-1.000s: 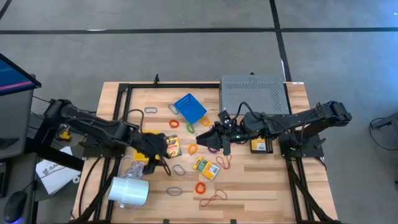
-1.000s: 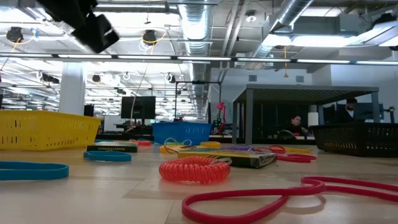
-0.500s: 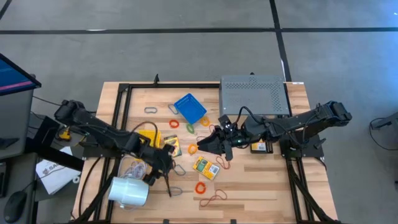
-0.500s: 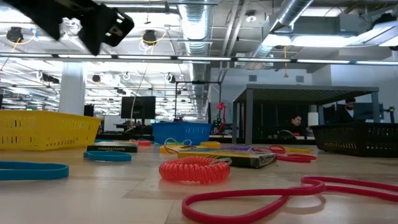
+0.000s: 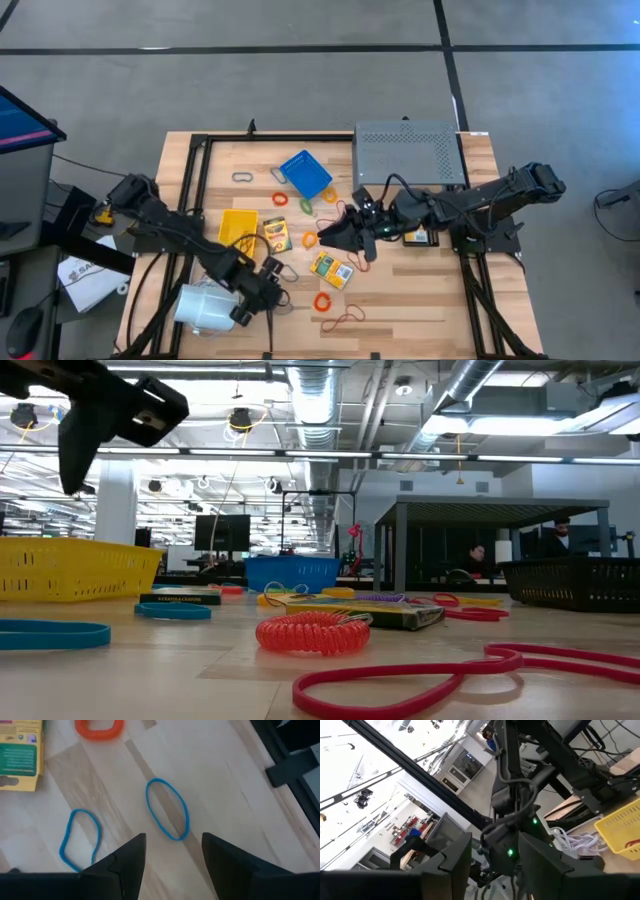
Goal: Pick & Place Office Desk Supplies
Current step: Put the blue rubber band into the yellow bin
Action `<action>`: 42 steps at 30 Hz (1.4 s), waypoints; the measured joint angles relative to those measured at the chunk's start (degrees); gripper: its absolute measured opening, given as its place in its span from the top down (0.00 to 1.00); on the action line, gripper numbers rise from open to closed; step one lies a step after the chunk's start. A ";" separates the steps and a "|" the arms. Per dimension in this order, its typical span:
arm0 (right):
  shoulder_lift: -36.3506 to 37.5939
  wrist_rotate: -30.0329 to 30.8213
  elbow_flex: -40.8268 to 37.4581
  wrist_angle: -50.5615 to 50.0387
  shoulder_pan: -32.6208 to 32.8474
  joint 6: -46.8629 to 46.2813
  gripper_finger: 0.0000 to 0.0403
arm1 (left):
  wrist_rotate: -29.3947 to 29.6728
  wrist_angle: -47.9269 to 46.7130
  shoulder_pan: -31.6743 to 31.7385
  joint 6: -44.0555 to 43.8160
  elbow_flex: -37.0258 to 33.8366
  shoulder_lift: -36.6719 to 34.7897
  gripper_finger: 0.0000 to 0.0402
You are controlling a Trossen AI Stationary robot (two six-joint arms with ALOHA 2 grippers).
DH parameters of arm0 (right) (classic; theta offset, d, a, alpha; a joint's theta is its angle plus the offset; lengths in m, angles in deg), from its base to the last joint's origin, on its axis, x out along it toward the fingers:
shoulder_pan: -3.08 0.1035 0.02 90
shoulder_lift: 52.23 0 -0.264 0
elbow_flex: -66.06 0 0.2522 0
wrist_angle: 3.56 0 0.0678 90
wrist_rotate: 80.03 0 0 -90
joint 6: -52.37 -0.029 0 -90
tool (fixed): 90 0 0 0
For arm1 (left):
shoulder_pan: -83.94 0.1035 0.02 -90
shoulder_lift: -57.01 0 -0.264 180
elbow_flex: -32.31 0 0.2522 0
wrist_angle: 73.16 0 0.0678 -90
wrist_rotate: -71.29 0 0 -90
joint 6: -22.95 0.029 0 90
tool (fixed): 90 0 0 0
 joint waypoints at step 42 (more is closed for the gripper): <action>0.02 0.18 -0.02 1.47 2.26 4.09 0.61 | 3.79 5.19 0.09 -13.29 3.00 15.84 0.54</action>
